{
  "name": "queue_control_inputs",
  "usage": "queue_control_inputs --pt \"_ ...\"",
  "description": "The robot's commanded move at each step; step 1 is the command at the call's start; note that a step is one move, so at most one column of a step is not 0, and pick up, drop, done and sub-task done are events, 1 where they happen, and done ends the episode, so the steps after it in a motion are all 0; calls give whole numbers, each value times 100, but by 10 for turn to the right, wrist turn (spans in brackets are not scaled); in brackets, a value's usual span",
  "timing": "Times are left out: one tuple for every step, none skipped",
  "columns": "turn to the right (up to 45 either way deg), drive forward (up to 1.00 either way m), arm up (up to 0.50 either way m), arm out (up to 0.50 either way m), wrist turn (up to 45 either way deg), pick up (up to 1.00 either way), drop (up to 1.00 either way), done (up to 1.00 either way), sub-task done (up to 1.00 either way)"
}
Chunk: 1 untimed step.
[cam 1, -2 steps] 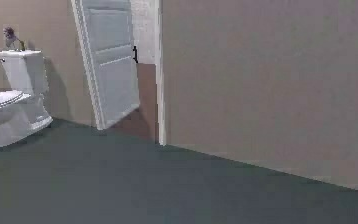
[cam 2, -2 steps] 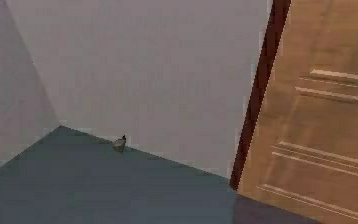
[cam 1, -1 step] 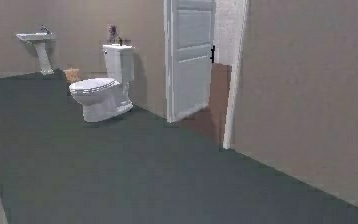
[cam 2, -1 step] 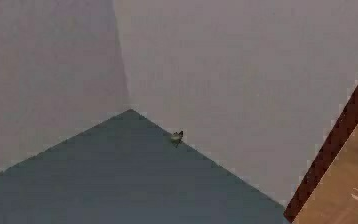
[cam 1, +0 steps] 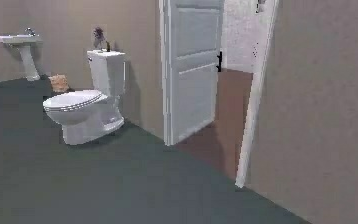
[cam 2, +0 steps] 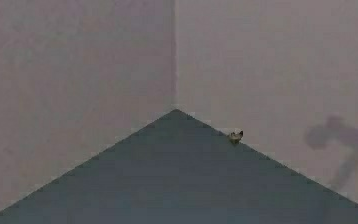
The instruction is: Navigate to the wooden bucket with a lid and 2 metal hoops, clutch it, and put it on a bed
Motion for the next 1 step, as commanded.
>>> queue_control_inputs --pt "-360 0 0 0 0 0 0 0 0"
